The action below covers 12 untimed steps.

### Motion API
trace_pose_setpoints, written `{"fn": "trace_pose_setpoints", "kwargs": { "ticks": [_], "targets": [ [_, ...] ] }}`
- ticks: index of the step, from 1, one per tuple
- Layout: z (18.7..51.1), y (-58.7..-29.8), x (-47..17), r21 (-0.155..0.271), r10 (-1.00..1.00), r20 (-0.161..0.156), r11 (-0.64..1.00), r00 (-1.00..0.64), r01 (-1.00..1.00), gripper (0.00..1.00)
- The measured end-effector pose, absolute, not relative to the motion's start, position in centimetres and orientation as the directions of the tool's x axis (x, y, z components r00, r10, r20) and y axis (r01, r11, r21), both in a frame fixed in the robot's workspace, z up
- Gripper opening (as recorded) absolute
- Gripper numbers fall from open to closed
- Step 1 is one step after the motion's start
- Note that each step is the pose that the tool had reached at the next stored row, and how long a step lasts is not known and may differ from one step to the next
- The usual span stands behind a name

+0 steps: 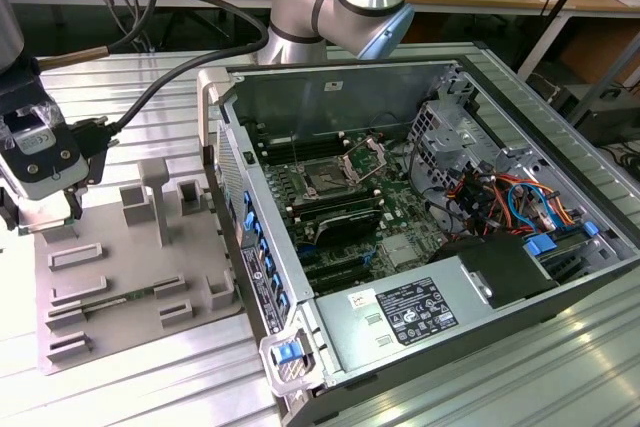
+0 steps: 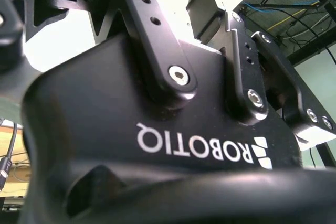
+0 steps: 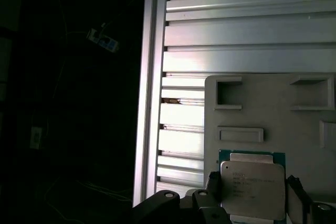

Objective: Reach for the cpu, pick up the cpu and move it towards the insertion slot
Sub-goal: 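Pick up the cpu and move it towards the insertion slot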

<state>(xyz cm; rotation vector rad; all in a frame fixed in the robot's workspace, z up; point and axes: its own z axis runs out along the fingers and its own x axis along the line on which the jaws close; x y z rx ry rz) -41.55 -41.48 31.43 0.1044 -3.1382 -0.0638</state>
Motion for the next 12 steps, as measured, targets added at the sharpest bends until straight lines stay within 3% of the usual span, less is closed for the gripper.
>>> {"fn": "trace_pose_setpoints", "kwargs": {
  "ticks": [12],
  "targets": [
    [31.44, -41.49, -41.55, 0.042, -0.066, -0.001, 0.997, -0.998, -0.066, 0.55]
  ]
}}
